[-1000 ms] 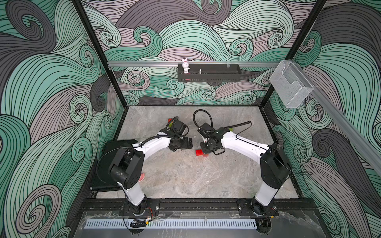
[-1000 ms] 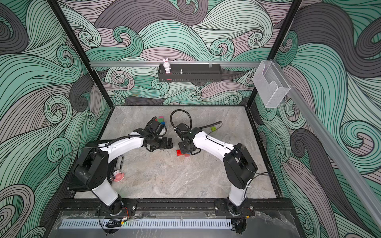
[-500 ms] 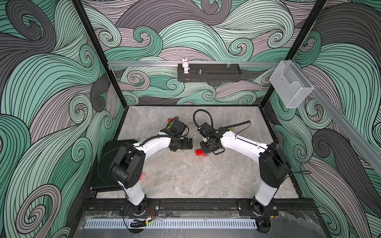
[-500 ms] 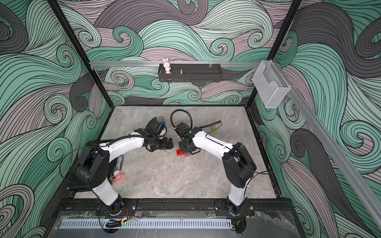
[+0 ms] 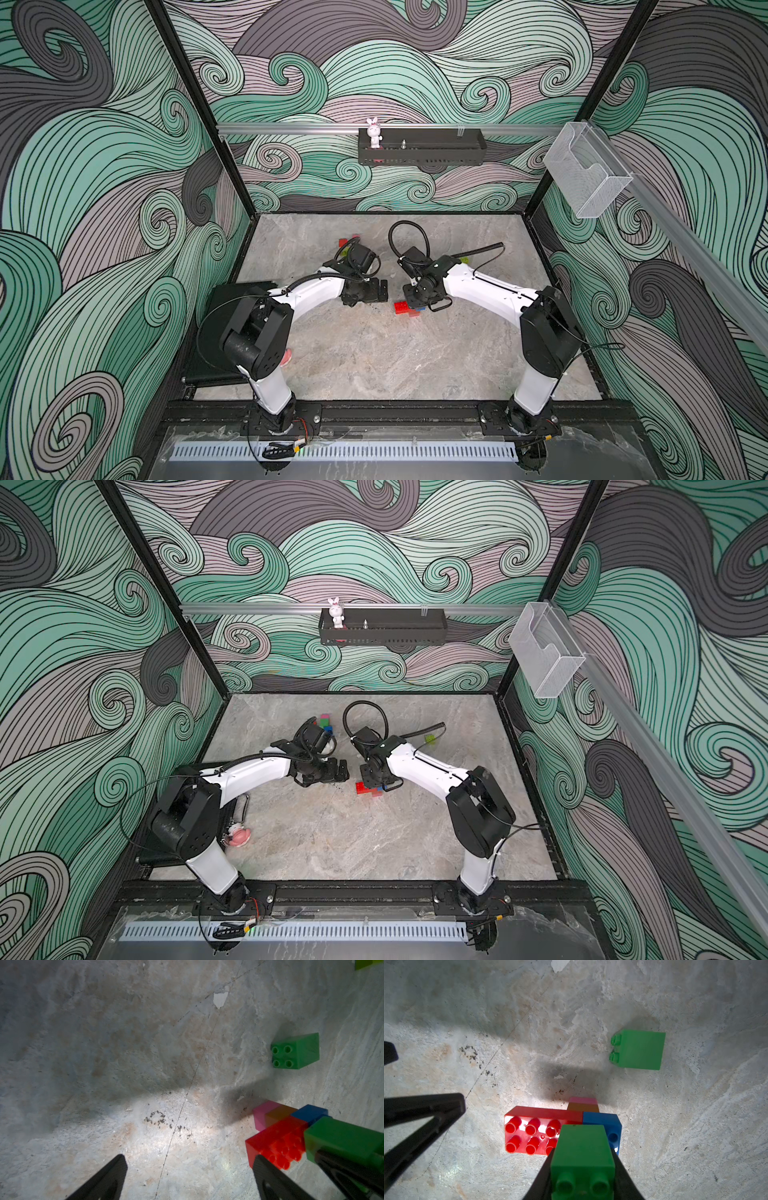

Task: Assemble the number 4 with lego
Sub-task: Assemble the lego brick with the lego brick.

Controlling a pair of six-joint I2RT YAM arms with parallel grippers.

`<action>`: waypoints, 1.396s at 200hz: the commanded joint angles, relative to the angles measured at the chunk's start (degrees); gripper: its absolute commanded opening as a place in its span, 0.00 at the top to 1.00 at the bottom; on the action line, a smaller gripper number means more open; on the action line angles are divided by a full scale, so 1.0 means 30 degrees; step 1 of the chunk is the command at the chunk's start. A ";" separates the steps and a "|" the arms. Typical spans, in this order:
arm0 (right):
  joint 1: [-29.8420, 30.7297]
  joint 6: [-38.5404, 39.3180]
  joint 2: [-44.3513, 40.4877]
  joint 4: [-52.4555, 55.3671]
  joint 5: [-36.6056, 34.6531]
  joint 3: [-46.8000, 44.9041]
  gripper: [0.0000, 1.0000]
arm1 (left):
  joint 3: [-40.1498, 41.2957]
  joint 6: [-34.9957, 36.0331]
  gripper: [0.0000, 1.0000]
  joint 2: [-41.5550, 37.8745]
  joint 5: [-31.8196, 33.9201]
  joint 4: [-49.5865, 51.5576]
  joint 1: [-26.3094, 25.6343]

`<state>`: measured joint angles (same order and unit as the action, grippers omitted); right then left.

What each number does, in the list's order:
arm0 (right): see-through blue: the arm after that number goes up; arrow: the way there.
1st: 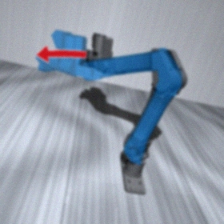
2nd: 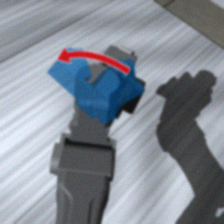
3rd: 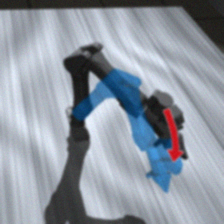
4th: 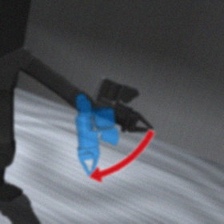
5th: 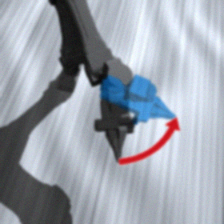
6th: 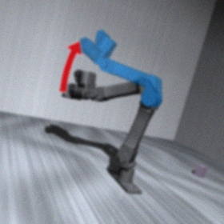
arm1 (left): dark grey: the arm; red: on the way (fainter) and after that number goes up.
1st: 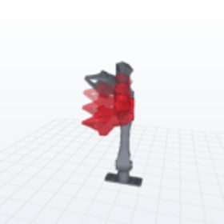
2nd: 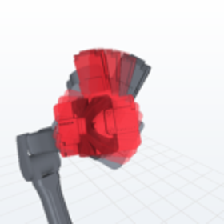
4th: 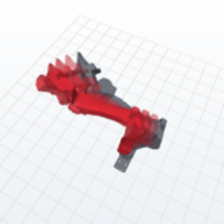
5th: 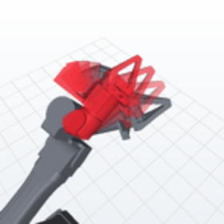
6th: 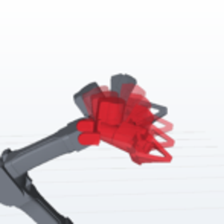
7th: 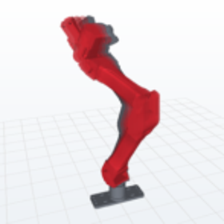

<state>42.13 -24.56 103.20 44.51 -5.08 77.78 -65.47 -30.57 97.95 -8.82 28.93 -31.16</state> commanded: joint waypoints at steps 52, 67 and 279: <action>-0.0010 -0.0943 0.1312 0.1277 -0.0247 -0.0141 1.00 | 0.0174 -0.0363 0.01 0.0836 -0.1222 -0.0092 0.0176; -0.0010 -0.0668 0.1328 0.1222 -0.0364 -0.0331 1.00 | 0.0174 -0.0304 0.01 0.0798 -0.1149 -0.0012 0.0167; 0.0137 0.0518 0.2737 0.1514 0.0344 -0.2935 1.00 | -0.0099 0.0287 0.01 0.0167 0.0072 0.0492 0.0381</action>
<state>42.57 -22.79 103.70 41.43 -6.26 74.70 -64.90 -30.20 99.96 -10.63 29.26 -30.92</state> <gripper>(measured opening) 0.344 0.986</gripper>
